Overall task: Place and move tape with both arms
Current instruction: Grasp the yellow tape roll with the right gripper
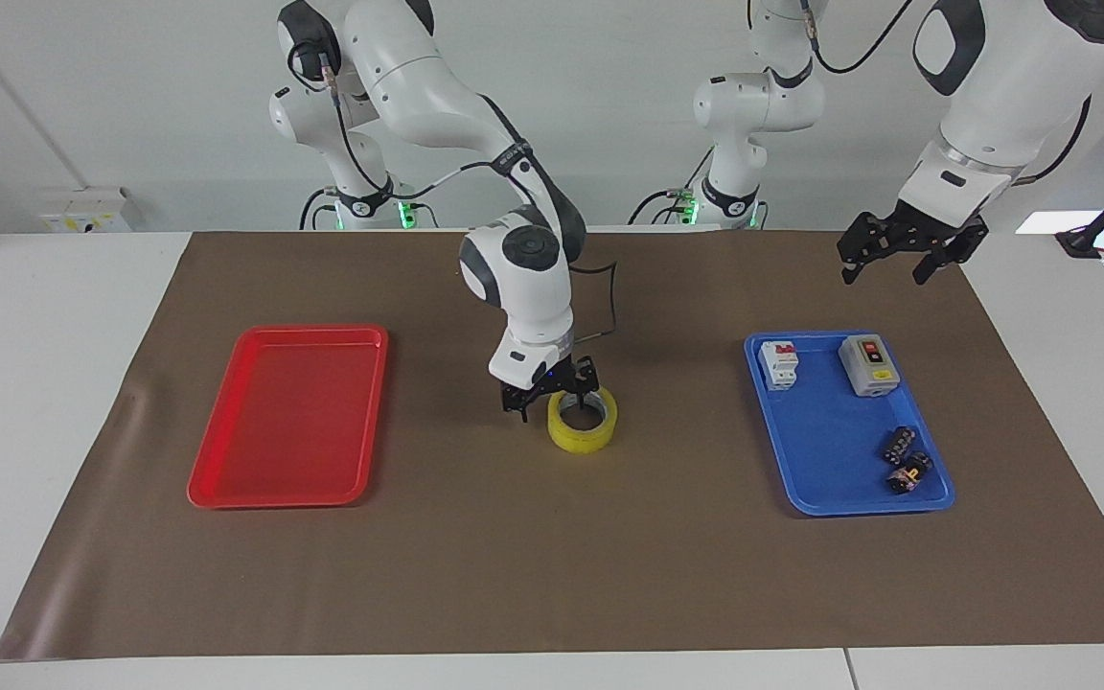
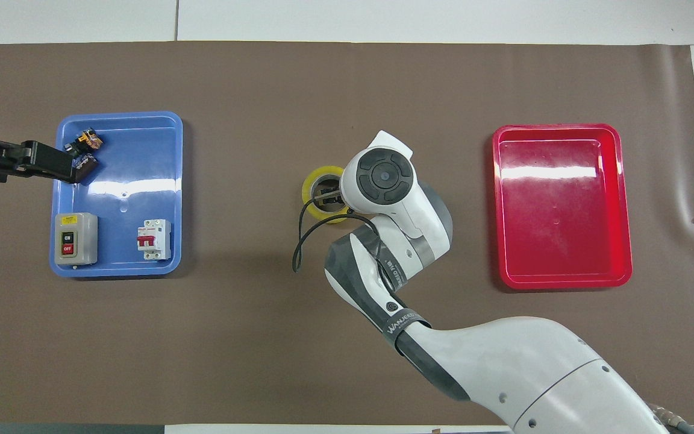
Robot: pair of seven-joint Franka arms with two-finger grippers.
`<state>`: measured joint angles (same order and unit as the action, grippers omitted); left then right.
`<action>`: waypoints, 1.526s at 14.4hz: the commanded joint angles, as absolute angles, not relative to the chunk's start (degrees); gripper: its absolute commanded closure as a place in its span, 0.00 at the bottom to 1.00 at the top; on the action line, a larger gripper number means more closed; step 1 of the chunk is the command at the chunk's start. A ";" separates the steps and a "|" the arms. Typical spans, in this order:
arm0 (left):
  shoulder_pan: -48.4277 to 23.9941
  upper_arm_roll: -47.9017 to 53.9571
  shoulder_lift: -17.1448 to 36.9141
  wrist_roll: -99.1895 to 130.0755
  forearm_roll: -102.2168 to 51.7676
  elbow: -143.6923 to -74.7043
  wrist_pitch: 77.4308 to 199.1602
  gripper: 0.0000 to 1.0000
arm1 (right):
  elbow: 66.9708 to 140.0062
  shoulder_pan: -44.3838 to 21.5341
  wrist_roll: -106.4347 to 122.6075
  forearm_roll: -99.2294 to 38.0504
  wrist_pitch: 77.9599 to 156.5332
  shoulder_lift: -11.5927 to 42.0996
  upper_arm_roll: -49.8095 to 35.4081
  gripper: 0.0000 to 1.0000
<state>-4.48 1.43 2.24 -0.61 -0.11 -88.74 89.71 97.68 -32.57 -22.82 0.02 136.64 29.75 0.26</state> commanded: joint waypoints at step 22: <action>-2.37 1.49 -1.76 -4.83 -0.79 -92.03 89.21 0.00 | 84.92 -27.26 -22.24 0.35 115.61 29.36 0.18 1.00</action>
